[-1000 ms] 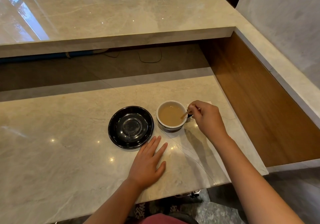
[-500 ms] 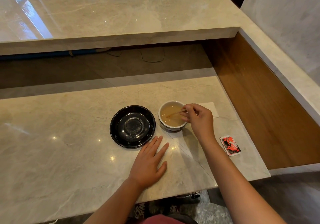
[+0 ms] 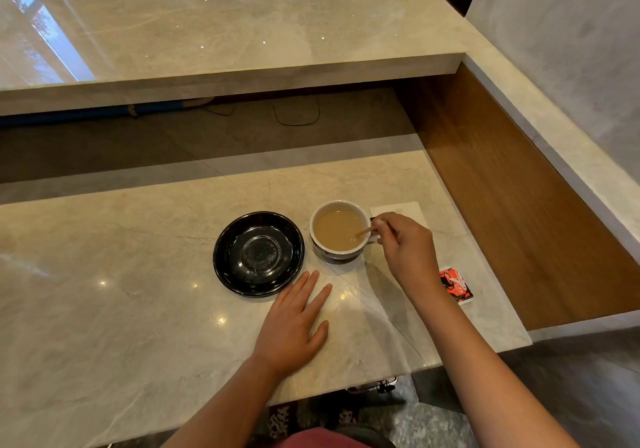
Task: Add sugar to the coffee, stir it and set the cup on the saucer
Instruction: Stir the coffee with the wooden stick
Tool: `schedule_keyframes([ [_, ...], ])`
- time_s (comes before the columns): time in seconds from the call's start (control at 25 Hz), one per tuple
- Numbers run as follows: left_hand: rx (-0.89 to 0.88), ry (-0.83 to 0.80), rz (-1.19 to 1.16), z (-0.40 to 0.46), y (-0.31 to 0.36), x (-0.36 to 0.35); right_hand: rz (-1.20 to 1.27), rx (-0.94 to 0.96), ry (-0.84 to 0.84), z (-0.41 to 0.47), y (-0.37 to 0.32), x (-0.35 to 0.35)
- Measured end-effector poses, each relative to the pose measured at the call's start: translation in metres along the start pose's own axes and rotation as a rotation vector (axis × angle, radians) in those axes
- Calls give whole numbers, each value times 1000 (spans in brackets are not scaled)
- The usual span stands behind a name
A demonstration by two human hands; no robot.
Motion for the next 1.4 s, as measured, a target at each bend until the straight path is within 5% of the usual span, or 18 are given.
schedule_keyframes([
  [0.32,-13,26,-16,0,2,3,437,-360,37,-12,12,-3],
  [1.0,-31,41,22,0,6,8,609,-410,215,-5,44,82],
  [1.16,-29,52,19,0,6,9,410,-250,150,6,51,95],
  [1.4,-31,63,28,-1,7,10,-225,463,-98,4,29,53],
])
Point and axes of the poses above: each hand's wrist, its own z-axis towards the middle knuckle, its own x-axis out of the back of the hand, y = z × x, the point moved 6 cm from there along z, towards the middle knuckle, and after that the axes turned 6 degrees about z, right-handed, at the moved point
